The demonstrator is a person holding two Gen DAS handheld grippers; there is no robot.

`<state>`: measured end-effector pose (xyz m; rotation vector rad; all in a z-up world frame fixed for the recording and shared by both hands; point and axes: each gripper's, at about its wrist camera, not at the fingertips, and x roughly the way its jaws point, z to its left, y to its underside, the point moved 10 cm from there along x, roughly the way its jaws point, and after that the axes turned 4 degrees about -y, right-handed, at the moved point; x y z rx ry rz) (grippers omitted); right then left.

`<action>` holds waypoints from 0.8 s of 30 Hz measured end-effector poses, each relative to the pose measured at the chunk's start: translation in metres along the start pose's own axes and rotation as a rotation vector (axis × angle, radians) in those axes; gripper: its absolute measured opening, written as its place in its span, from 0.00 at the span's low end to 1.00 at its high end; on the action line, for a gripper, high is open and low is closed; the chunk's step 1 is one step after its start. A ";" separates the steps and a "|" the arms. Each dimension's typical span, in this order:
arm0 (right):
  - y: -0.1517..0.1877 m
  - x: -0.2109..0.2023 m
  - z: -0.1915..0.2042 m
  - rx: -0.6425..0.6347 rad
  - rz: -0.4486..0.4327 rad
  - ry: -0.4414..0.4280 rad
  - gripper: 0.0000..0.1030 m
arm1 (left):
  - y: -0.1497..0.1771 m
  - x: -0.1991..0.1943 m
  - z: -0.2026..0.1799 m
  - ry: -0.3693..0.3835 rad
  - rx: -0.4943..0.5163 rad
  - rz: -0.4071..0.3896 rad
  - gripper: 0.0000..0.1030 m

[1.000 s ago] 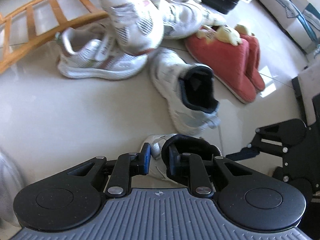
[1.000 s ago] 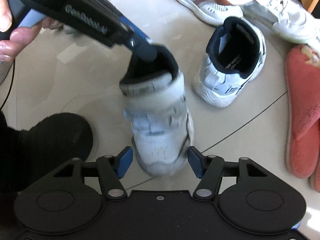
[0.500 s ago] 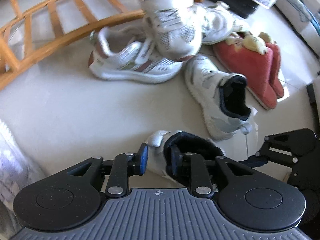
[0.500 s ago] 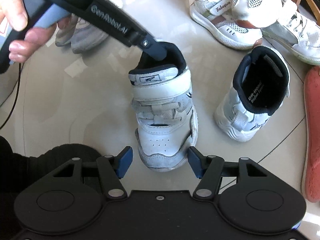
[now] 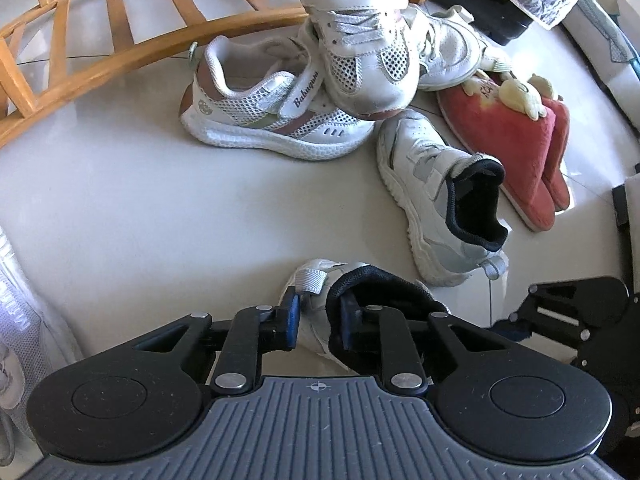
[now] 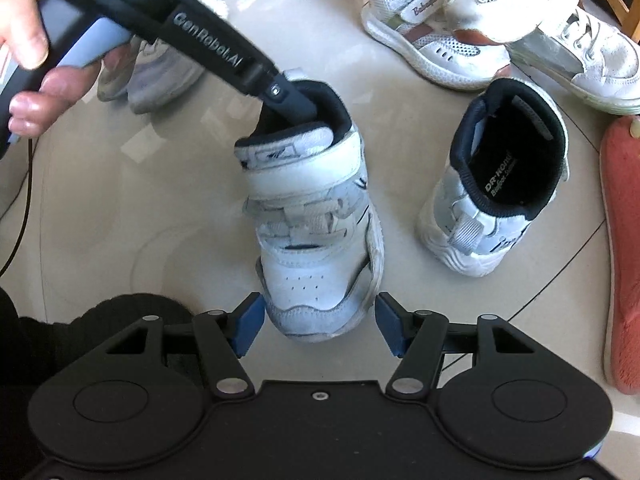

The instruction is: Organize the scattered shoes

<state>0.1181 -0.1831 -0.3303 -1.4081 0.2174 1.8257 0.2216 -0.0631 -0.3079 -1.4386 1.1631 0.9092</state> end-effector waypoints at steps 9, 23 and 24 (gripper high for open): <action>-0.018 0.003 -0.023 0.049 -0.030 0.045 0.63 | -0.011 0.002 0.005 -0.026 -0.037 -0.027 0.19; -0.021 0.000 -0.038 0.074 -0.040 0.077 0.63 | -0.047 0.012 0.016 -0.077 -0.050 -0.056 0.17; -0.022 -0.001 -0.040 0.076 -0.042 0.079 0.63 | -0.049 0.013 0.017 -0.079 -0.056 -0.056 0.17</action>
